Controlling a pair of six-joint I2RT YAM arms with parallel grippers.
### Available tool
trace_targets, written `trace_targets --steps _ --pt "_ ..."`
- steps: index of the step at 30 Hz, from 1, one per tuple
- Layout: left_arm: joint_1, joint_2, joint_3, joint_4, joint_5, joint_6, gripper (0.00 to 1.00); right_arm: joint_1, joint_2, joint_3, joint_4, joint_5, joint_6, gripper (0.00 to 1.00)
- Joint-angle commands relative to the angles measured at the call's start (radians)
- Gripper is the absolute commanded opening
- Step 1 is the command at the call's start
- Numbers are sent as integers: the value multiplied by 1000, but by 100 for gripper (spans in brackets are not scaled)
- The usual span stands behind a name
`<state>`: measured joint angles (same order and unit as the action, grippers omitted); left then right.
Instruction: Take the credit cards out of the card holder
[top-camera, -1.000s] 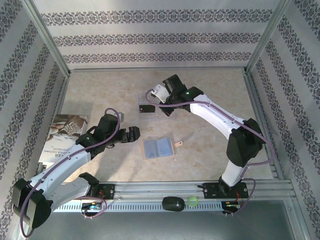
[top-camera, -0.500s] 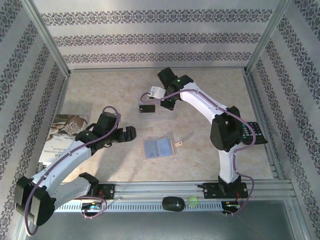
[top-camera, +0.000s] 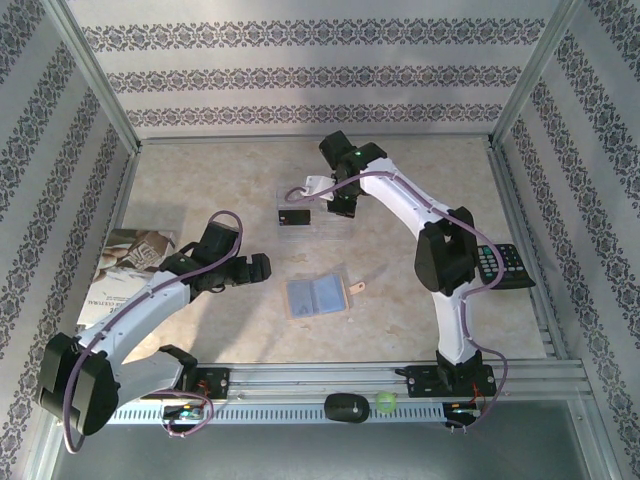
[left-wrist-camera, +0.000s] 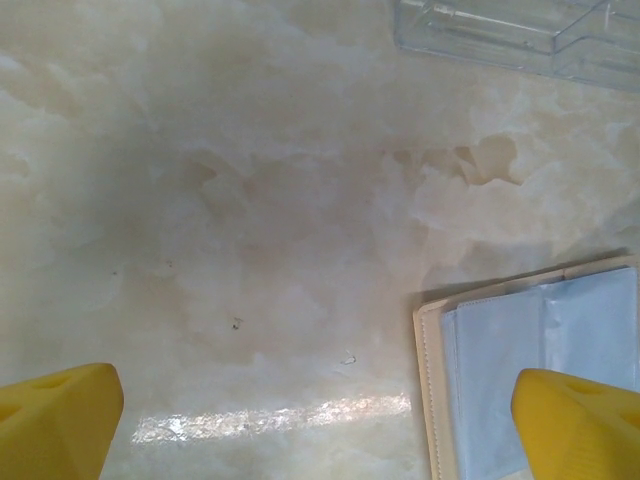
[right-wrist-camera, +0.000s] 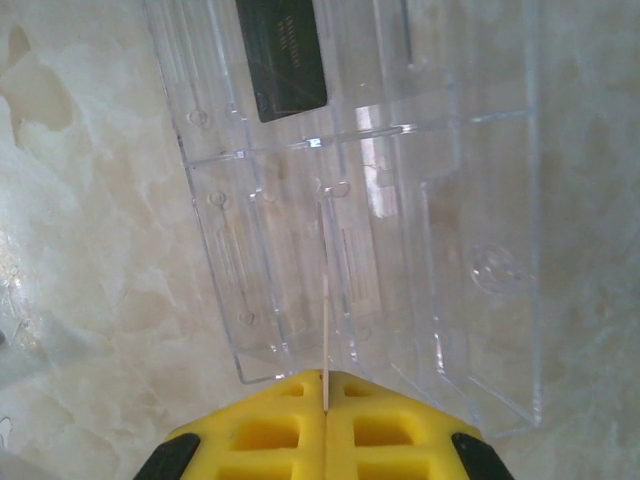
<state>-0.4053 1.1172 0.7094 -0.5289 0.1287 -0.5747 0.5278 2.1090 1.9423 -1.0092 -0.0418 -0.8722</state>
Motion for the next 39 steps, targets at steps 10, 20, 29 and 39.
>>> trace_targets --steps 10,20,29,39 --pt "25 33 23 4 12 5 100 6 49 15 19 -23 -52 0" --pt "30 39 13 11 14 5 100 13 71 8 41 -30 -63 0" --pt "33 46 4 29 24 -1 100 30 74 -30 71 -17 -50 13" --pt "34 21 -21 48 39 -11 100 35 -12 -80 277 -11 47 30"
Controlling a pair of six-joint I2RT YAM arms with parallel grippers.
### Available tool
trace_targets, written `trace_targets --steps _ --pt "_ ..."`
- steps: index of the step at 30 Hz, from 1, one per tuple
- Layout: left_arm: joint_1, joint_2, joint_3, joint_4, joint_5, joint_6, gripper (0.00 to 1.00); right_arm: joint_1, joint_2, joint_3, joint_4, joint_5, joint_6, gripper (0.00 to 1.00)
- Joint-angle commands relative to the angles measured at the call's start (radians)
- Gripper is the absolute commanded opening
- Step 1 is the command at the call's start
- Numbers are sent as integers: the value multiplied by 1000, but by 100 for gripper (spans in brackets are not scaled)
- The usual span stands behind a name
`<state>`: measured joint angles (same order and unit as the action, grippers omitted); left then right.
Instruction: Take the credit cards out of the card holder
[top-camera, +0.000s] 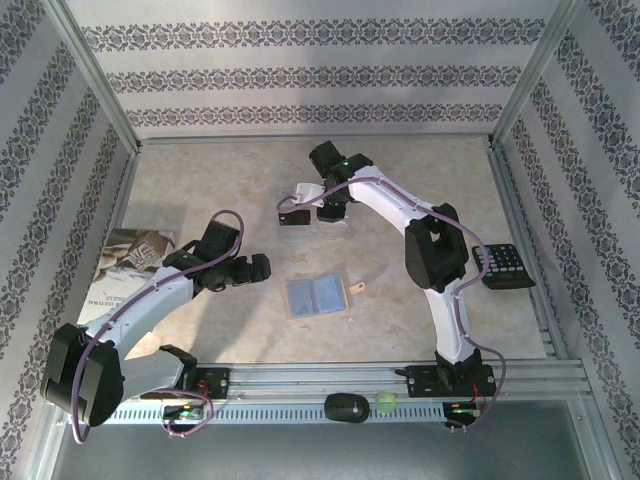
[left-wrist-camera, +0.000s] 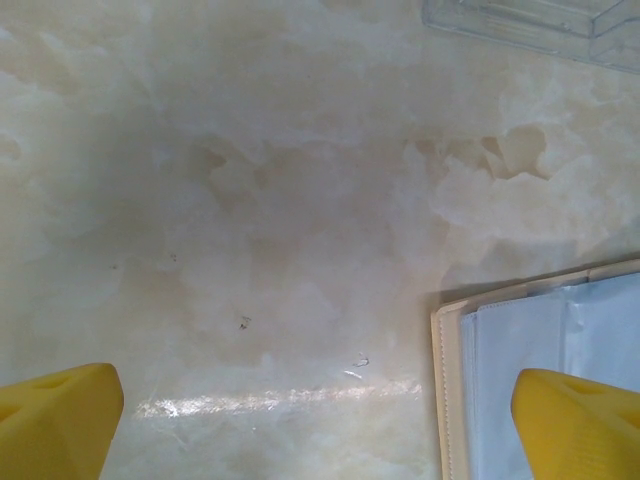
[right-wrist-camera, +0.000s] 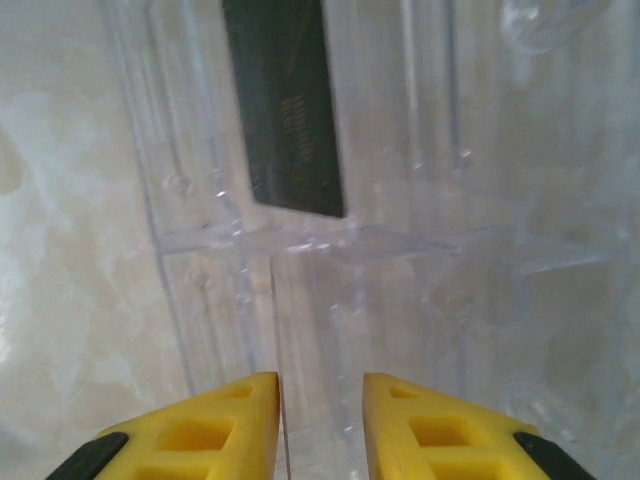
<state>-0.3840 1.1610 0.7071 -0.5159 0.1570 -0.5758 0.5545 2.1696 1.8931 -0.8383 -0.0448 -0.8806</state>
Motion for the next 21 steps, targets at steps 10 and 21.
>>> trace_targets --steps 10,21 --pt "13 -98 -60 89 4 -27 100 24 -207 -99 269 -82 371 32" --pt "13 -146 -132 192 52 -18 94 113 -407 -474 435 -113 1051 38"
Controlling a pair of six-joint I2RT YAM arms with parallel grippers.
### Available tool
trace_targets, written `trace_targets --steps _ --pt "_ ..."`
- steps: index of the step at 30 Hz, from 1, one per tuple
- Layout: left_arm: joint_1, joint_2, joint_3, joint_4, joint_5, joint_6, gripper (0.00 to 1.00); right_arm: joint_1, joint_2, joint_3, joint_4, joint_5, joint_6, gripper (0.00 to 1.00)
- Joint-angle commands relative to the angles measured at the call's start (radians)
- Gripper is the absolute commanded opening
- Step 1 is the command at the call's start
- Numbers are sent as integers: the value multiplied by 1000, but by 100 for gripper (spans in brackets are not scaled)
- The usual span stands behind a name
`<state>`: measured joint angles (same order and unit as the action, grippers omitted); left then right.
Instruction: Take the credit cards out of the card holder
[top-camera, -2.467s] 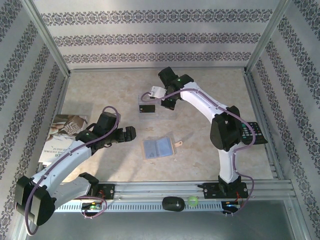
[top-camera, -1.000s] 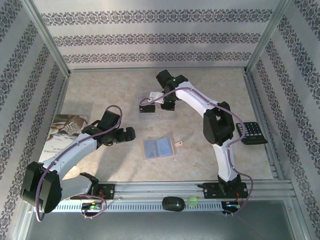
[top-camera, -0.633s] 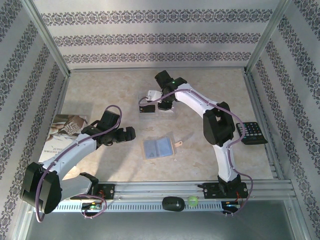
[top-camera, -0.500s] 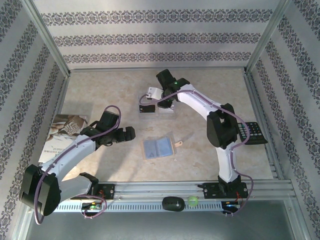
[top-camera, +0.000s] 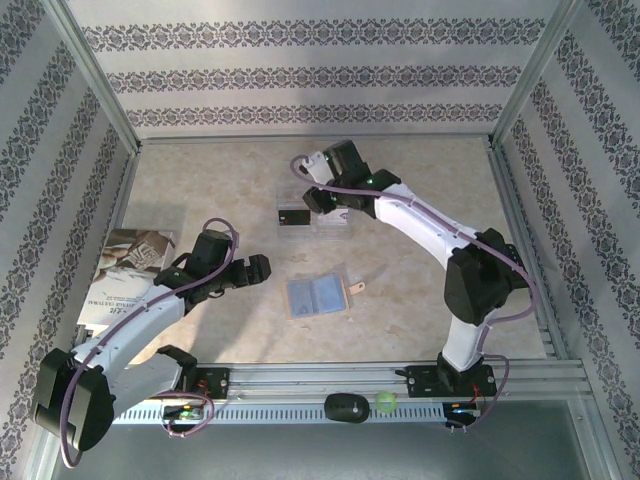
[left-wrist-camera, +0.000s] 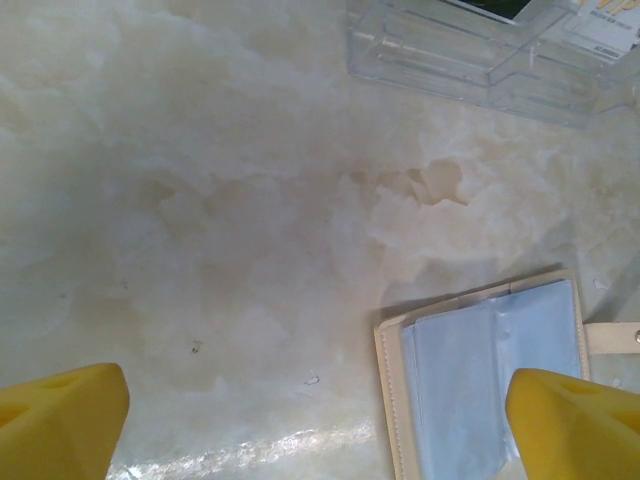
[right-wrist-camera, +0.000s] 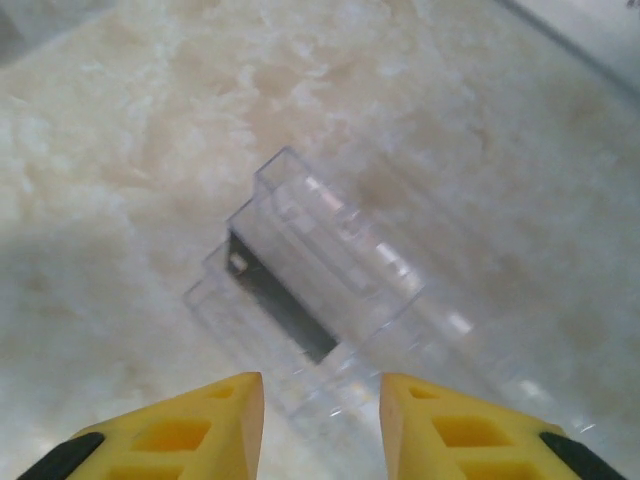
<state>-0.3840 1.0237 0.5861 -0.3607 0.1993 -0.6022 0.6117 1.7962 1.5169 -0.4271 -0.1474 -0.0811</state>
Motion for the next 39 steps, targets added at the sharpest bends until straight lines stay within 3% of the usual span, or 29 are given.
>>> trace_targets --steps 1,8,14,29,39 --pt "13 -12 -18 33 4 6 94 78 -41 -141 22 1 273 39" --pt "13 -74 -92 26 -22 -1 96 311 -26 -327 -44 169 330 38" --pt "14 -59 -114 43 6 -11 96 440 -12 -384 -25 216 343 40" --pt "13 -73 -134 63 39 -35 94 482 114 -329 -68 242 314 39" --pt "-35 -48 -138 130 90 -44 81 463 50 -418 98 194 327 4"
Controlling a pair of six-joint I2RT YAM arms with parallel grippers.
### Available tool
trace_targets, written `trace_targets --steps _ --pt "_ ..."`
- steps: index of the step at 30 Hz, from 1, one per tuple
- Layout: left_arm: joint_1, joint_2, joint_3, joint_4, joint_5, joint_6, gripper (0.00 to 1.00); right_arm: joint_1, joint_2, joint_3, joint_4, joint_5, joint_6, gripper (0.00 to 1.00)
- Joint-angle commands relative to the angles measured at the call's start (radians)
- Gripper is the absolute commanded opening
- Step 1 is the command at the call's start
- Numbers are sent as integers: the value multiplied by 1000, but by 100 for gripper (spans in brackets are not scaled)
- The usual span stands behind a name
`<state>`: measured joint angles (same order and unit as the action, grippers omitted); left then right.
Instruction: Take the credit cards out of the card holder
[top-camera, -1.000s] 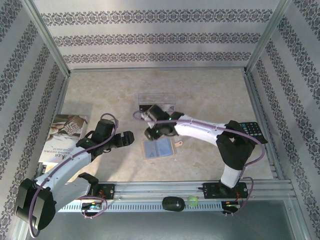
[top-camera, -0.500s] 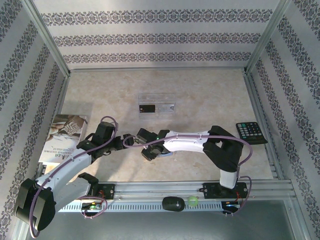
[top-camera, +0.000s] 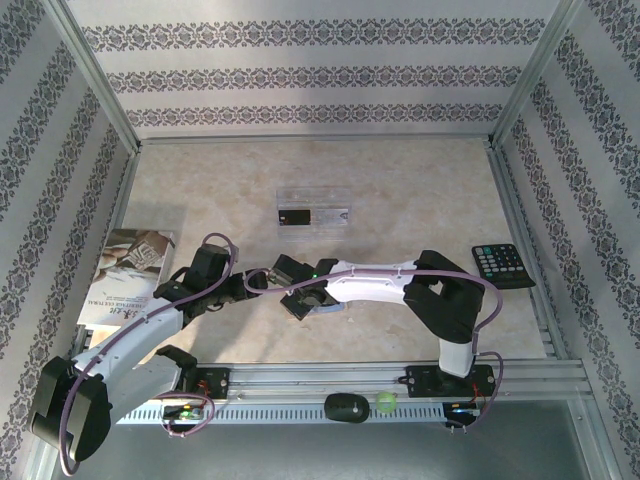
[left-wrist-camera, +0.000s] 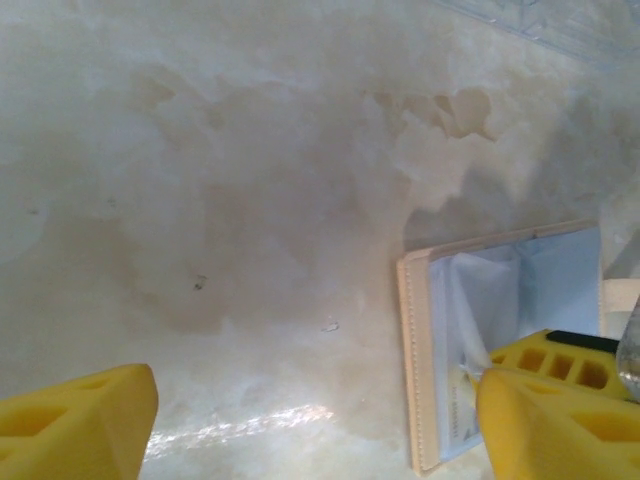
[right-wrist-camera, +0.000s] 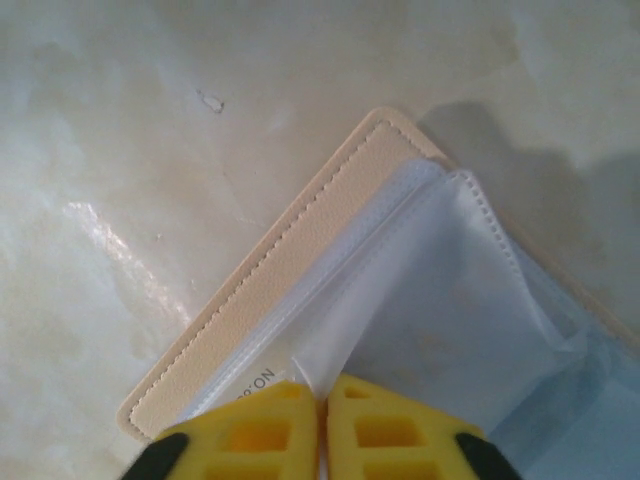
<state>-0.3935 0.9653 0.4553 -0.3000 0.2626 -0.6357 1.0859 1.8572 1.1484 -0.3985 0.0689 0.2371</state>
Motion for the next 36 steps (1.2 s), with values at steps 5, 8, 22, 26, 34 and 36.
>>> trace_targets --steps 5,8,22,26,34,36 --pt "-100 70 -14 156 13 -46 68 -33 -75 -115 229 -77 38 0" --pt "-120 94 -32 235 20 -78 56 -44 -103 -153 310 -99 68 0" --pt "-195 290 -34 398 31 -148 15 -58 -166 -305 516 -140 151 0" --pt "-217 326 -29 418 27 -156 9 -61 -180 -335 567 -157 167 0" --pt "-249 361 -30 444 20 -177 7 -66 -178 -357 625 -179 197 0" --pt "-255 367 -18 413 4 -174 7 -66 -176 -358 627 -179 202 0"
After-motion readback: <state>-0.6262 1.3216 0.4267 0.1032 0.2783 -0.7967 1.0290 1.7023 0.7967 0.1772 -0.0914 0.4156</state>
